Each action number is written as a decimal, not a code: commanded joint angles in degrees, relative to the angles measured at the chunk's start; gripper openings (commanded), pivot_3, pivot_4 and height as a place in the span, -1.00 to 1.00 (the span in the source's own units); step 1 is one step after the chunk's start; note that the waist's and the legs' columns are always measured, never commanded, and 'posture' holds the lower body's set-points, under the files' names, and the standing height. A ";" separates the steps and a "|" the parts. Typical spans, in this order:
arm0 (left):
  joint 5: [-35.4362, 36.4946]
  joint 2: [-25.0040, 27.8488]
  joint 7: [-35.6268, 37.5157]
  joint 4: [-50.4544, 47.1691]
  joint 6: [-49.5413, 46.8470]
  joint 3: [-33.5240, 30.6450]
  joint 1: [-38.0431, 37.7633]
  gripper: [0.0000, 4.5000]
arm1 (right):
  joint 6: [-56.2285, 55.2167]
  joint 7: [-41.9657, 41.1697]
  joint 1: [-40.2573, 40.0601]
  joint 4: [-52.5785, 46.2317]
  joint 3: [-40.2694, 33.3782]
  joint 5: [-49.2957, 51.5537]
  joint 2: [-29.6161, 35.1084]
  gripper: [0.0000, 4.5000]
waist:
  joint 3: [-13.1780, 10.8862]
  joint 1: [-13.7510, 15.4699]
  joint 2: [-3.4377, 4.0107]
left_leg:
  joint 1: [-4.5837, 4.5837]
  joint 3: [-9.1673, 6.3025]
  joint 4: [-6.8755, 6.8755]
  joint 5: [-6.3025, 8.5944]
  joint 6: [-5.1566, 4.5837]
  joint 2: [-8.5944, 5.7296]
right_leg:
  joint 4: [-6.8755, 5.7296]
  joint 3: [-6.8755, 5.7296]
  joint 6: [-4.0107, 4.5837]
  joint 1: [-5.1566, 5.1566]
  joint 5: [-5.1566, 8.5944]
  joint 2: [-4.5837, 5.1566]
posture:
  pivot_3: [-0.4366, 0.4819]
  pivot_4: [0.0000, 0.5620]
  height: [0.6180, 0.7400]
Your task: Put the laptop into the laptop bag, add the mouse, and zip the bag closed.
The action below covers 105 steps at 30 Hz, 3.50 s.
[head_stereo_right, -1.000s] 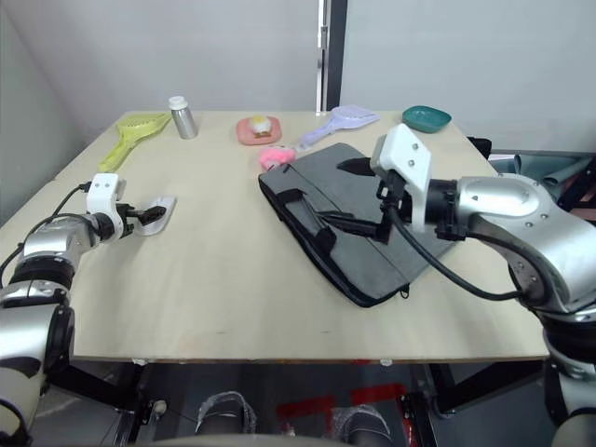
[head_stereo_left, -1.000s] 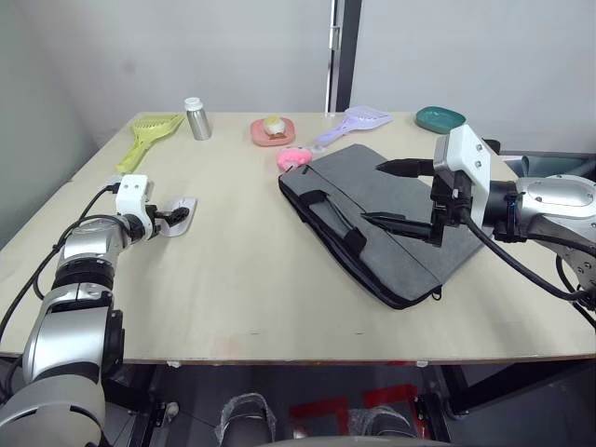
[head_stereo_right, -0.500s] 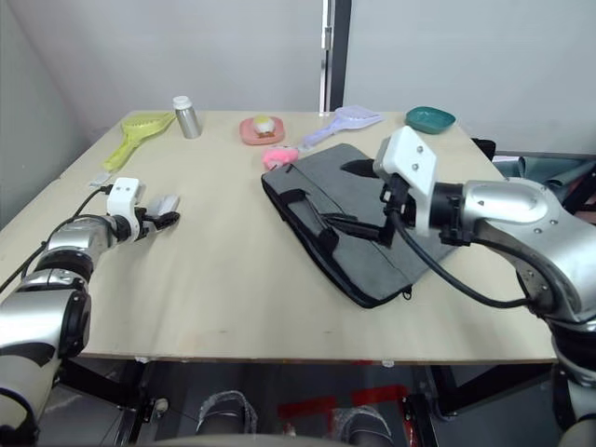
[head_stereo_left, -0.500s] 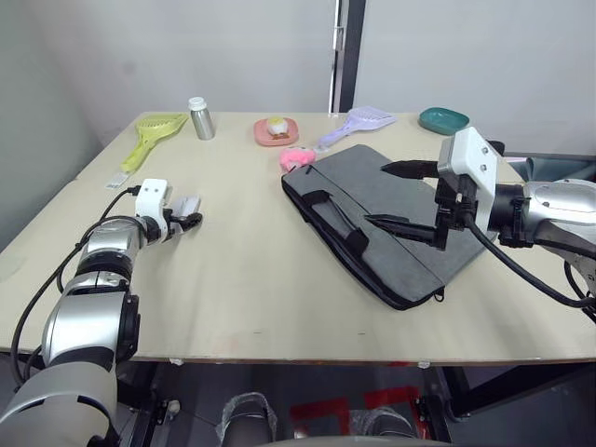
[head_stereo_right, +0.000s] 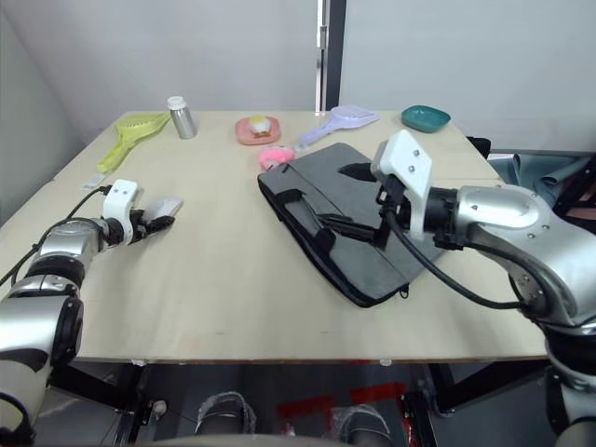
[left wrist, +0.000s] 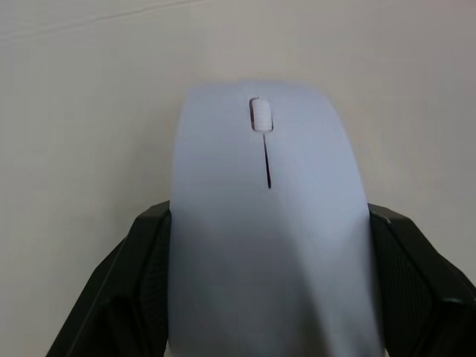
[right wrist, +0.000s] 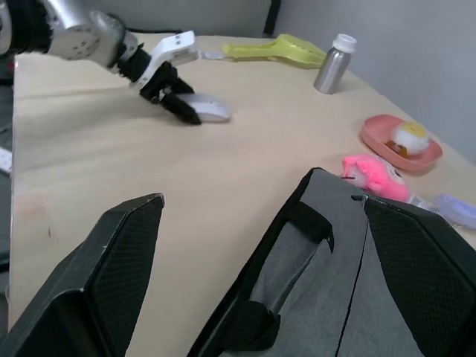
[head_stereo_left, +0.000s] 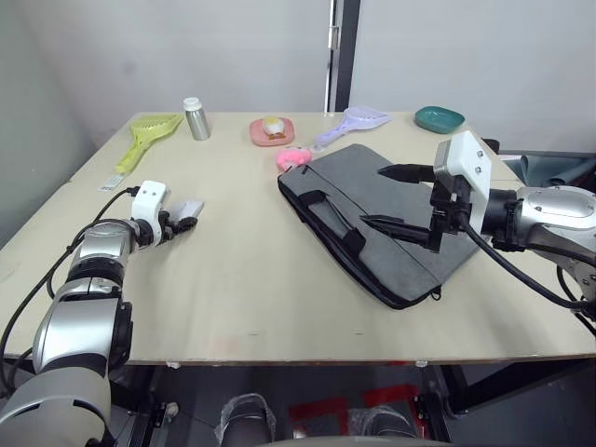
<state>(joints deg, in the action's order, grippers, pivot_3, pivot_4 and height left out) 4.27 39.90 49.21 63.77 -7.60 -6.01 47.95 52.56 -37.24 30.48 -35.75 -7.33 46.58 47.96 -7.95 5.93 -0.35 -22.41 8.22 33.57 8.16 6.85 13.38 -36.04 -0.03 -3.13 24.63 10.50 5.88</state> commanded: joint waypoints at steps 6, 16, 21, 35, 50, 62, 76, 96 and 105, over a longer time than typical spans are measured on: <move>11.51 8.90 35.02 -33.98 -1.06 1.48 -14.01 0.27 | 17.80 20.46 7.33 10.48 10.55 -3.82 -16.88 1.00 | -0.04 -0.69 0.06 | -0.02 0.09 -0.40 -0.11 0.33 0.04 | -0.03 0.03 0.09 0.29 0.08 -0.10 | -0.05 -0.47 1.00; 15.13 8.01 38.12 -49.54 -4.57 4.57 -17.35 0.27 | 16.25 23.27 8.11 18.23 26.42 -19.00 -20.90 1.00 | -0.07 -0.20 0.11 | -0.37 -0.01 -0.57 -0.27 0.71 0.04 | 0.06 -0.08 0.16 0.50 0.23 -0.10 | -0.05 -0.47 1.00; 14.03 6.91 38.30 -48.64 -2.51 6.38 -17.17 0.27 | 13.66 23.95 8.80 21.16 32.53 -27.05 -21.19 1.00 | -0.07 -0.69 0.10 | -0.29 0.00 -0.56 -0.27 0.72 0.05 | -0.02 -0.07 0.13 0.49 0.21 -0.13 | -0.05 -0.47 1.00; 14.60 4.87 37.43 -47.23 -1.24 6.57 -16.37 0.27 | 15.92 20.34 8.04 15.24 28.25 -30.21 -23.43 -0.86 | -0.06 -0.56 0.10 | -0.27 -0.01 -0.52 -0.28 0.73 0.05 | -0.04 -0.04 0.08 0.48 0.18 -0.15 | -0.05 -0.47 1.00; 15.57 -5.78 20.41 -55.21 -14.92 8.24 -15.01 0.27 | 27.85 20.07 18.76 8.18 -0.26 -18.74 -36.57 -0.98 | -0.10 -0.62 0.16 | -0.36 -0.02 -0.52 -0.29 0.74 0.16 | -0.06 -0.05 0.10 0.60 0.19 -0.26 | -0.05 -0.47 1.00; 8.15 -18.01 2.62 -51.95 -20.67 15.46 -7.58 0.27 | 29.62 20.73 20.19 8.16 -4.90 -14.62 -41.29 -0.98 | -0.10 -0.47 0.16 | -0.46 -0.06 -0.54 -0.35 0.87 0.31 | 0.00 -0.07 0.10 0.65 0.17 -0.41 | -0.05 -0.47 1.00; 6.24 -21.04 -0.97 -52.85 -18.16 16.11 -8.96 0.98 | 28.58 21.06 18.66 8.70 -3.73 -14.93 -40.39 -1.00 | -0.11 -0.34 0.17 | -0.46 -0.07 -0.51 -0.37 0.91 0.35 | 0.00 -0.06 0.05 0.63 0.12 -0.46 | -0.05 -0.47 1.00; 20.47 -6.79 8.91 -71.66 -24.44 5.72 -21.27 0.98 | 28.28 21.12 17.28 8.70 -2.23 -13.67 -38.67 -1.00 | -0.13 -0.32 0.21 | -0.43 -0.06 -0.50 -0.36 0.94 0.38 | 0.02 -0.12 0.06 0.62 0.13 -0.48 | -0.05 -0.47 1.00; 24.24 -1.29 12.76 -76.17 -26.90 6.95 -28.13 0.98 | 27.65 21.43 16.78 8.40 -1.16 -13.31 -38.70 -1.00 | -0.15 -0.30 0.25 | -0.38 -0.08 -0.46 -0.38 1.02 0.46 | -0.08 -0.12 0.09 0.61 0.14 -0.53 | -0.05 -0.47 1.00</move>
<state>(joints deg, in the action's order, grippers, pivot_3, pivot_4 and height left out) 29.16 39.01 63.04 -11.46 -35.95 0.38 19.06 82.69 -15.59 46.62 -25.00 -8.19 32.15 9.47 -8.10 5.63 -0.10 -22.79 8.16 33.13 7.78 7.87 13.83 -36.12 -0.15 -3.06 25.23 10.62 5.35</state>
